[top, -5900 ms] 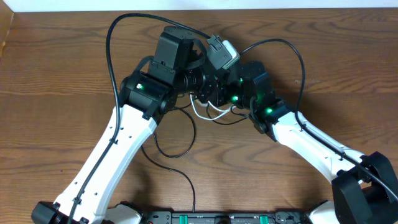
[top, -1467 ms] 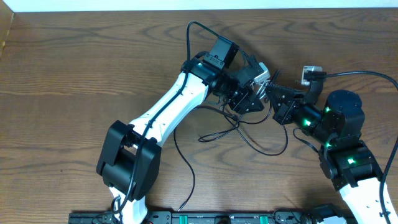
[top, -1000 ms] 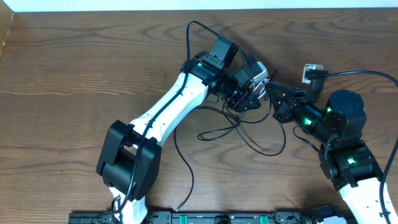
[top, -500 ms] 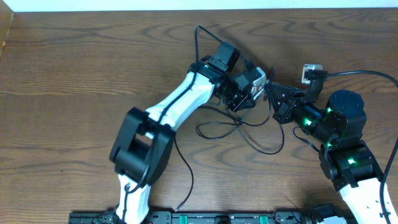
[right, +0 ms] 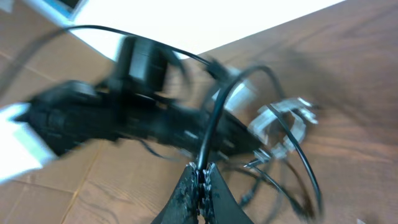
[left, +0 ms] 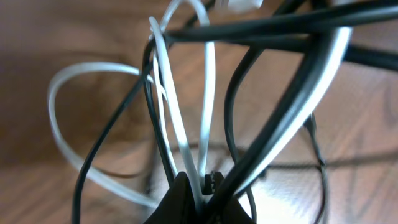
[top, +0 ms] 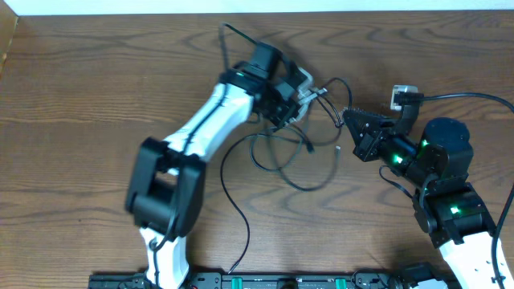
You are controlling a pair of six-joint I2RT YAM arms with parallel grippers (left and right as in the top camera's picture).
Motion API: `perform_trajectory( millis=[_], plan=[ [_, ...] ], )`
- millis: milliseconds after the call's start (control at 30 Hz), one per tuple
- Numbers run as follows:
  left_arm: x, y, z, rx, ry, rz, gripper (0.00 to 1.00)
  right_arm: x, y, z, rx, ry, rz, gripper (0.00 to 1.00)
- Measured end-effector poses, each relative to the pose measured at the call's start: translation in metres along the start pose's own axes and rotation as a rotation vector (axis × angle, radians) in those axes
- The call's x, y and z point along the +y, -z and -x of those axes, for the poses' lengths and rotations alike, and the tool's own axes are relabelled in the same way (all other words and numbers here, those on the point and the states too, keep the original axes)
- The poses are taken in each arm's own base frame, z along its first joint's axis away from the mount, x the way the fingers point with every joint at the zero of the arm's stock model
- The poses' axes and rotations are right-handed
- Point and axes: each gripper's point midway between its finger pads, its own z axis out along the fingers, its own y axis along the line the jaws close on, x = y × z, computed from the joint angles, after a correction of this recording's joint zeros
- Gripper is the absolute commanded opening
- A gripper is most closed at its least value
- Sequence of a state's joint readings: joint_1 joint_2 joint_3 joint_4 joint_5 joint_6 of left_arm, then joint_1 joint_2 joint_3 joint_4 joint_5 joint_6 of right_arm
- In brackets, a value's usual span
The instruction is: Untangle cables
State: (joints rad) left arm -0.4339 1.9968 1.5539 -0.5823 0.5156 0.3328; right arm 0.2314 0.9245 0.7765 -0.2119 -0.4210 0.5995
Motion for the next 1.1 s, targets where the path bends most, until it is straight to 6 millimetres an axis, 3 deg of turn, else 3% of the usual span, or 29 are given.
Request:
perform_trajectory(
  millis=[133,267,333,367,400,433,533,800,933,1100],
  plan=[
    [0.017,0.049,0.018,-0.09,0.004,0.084,0.08,-0.019,0.001,-0.011,0.03,-0.031,-0.091,0.01],
    [0.015,0.085,0.031,-0.155,-0.012,0.129,0.08,-0.038,0.001,-0.022,0.065,-0.05,-0.18,0.02],
    [0.008,0.094,0.036,-0.176,-0.028,0.13,0.08,-0.048,-0.003,-0.027,0.091,-0.049,-0.217,0.43],
    [0.003,0.098,0.038,-0.186,-0.035,0.121,0.08,-0.054,-0.006,-0.03,0.105,-0.048,-0.234,0.51],
    [-0.001,0.1,0.04,-0.194,-0.042,0.11,0.08,-0.058,-0.009,-0.033,0.116,-0.05,-0.245,0.72],
    [-0.006,0.103,0.042,-0.203,-0.049,0.098,0.08,-0.063,-0.014,-0.036,0.131,-0.049,-0.26,0.99],
    [-0.017,0.108,0.045,-0.219,-0.062,0.066,0.08,-0.069,-0.026,-0.034,0.132,-0.038,-0.26,0.99],
    [-0.029,0.116,0.048,-0.241,-0.064,0.024,0.08,-0.051,-0.057,-0.005,0.037,0.028,-0.115,0.99],
    [-0.038,0.119,0.051,-0.253,-0.074,-0.005,0.08,-0.057,-0.069,-0.009,0.052,0.02,-0.106,0.98],
    [-0.064,0.126,0.057,-0.275,-0.12,-0.042,0.08,-0.067,-0.096,-0.027,0.107,0.008,-0.089,0.96]
  ],
)
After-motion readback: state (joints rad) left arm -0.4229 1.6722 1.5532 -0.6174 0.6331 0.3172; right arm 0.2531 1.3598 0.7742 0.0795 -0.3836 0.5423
